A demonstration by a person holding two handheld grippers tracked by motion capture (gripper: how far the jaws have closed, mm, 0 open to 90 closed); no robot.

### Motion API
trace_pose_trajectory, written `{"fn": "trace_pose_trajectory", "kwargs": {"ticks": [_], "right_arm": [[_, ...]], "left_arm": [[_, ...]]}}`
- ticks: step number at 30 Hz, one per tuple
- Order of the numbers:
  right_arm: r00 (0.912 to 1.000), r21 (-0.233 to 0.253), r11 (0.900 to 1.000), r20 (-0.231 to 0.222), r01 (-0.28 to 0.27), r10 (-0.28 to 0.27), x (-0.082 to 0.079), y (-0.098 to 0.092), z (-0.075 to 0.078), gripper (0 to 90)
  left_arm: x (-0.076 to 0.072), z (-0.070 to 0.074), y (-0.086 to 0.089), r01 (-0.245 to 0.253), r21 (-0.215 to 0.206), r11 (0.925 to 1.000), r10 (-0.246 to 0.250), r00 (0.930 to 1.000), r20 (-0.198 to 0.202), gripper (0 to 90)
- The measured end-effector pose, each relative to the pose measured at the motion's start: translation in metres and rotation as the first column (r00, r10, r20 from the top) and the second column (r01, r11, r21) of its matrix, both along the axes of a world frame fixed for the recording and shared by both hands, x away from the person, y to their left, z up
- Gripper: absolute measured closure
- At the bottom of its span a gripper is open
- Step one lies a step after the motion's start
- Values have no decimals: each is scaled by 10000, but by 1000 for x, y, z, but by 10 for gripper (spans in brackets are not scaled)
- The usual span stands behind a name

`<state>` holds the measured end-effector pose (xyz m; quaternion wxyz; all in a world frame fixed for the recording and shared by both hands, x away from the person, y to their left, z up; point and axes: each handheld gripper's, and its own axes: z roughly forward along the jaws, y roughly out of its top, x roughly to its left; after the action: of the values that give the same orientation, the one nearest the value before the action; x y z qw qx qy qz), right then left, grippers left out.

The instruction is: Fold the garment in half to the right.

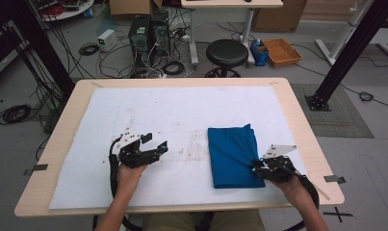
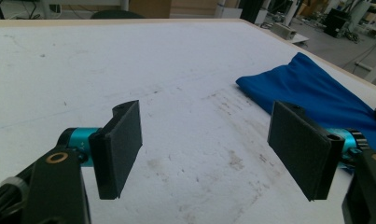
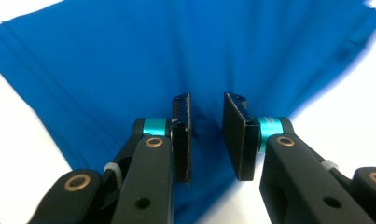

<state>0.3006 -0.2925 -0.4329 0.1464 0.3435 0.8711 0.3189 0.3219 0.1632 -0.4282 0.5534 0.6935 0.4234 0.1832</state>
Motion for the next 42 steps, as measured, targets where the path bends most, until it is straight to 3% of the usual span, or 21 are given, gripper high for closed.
{"fn": "trace_pose_trajectory", "kwargs": {"ticks": [4, 6, 8, 9, 11, 14, 16, 18, 21, 22, 23, 24, 26, 27, 29, 32, 34, 35, 38, 39, 42], "right_arm": [[9992, 357, 9993, -382, 101, -88, -5, -16, 1, 633], [9987, 1185, 9927, -487, 232, -175, -4, -23, 5, 590], [9955, 2471, 9648, 78, 897, -946, 1, -29, 11, 545], [9904, 2720, 9546, 310, 1214, -1348, 6, -30, 13, 547], [9724, 2796, 9395, 654, 1978, -2241, 18, -27, 16, 549], [9495, 2589, 9316, 1146, 2551, -2919, 43, -14, 15, 510], [9357, 2139, 9283, 1163, 3040, -3332, 66, -5, 12, 458], [9311, 1883, 9250, 960, 3301, -3518, 84, 3, 8, 477], [9435, 1262, 9402, 617, 3163, -3257, 105, 16, 0, 715], [9432, 920, 9447, 810, 3147, -3221, 108, 19, -2, 813], [9360, 315, 9420, 1063, 3342, -3356, 110, 21, -5, 852], [9239, 249, 9286, 948, 3701, -3708, 112, 20, -7, 853], [9061, 774, 9074, 651, 4130, -4180, 113, 15, -9, 840], [9005, 857, 9019, 692, 4234, -4293, 113, 14, -9, 758], [8844, 771, 8920, 1173, 4455, -4518, 109, 16, -4, 619], [8707, 1754, 8934, 2104, 4137, -4445, 96, 22, 12, 521], [9057, 2282, 9226, 2232, 3110, -3605, 91, 36, 22, 524], [9333, 2317, 9389, 1952, 2546, -3013, 90, 44, 25, 549], [9887, 1979, 9751, 902, 1003, -1201, 91, 78, 23, 703], [9952, 1653, 9840, 602, 659, -768, 92, 90, 19, 763], [9983, 410, 9975, 51, 574, -576, 98, 117, 1, 834]], "left_arm": [[1, -1, -3, 72, 46, 10000, -72, 9999, -79, 261], [1, -1, -4, 95, 103, 9999, -94, 9999, -88, 261], [1, -1, -5, 97, 107, 9999, -95, 9999, -127, 261], [1, -2, -5, 92, 93, 9999, -90, 9999, -146, 261], [2, -2, -6, 1, 55, 10000, 0, 9998, -206, 261], [2, -3, -7, -22, 90, 10000, 24, 9996, -275, 261], [2, -4, -8, -61, 63, 10000, 63, 9994, -326, 261], [2, -4, -8, -48, 94, 9999, 51, 9994, -348, 261], [1, -5, -8, 23, 156, 9999, -17, 9993, -371, 261], [1, -6, -8, 30, 147, 9999, -24, 9990, -442, 261], [1, -6, -8, 41, 146, 9999, -33, 9987, -502, 261], [1, -7, -7, 49, 147, 9999, -41, 9985, -554, 261], [0, -7, -5, 9, 135, 9999, -1, 9985, -546, 261], [0, -7, -4, -15, 128, 9999, 22, 9985, -540, 261], [-1, -6, -2, -81, 52, 10000, 83, 9987, -510, 262], [-2, -6, 1, -228, -74, 9997, 224, 9981, -571, 261], [-2, -6, 2, -278, -99, 9996, 272, 9978, -605, 262], [-2, -6, 2, -307, -105, 9995, 300, 9977, -609, 261], [-2, -7, 1, -290, -87, 9995, 284, 9976, -634, 261], [-2, -7, 0, -286, -94, 9995, 280, 9977, -622, 261], [-2, -7, -1, -256, -47, 9997, 252, 9973, -690, 262]]}}
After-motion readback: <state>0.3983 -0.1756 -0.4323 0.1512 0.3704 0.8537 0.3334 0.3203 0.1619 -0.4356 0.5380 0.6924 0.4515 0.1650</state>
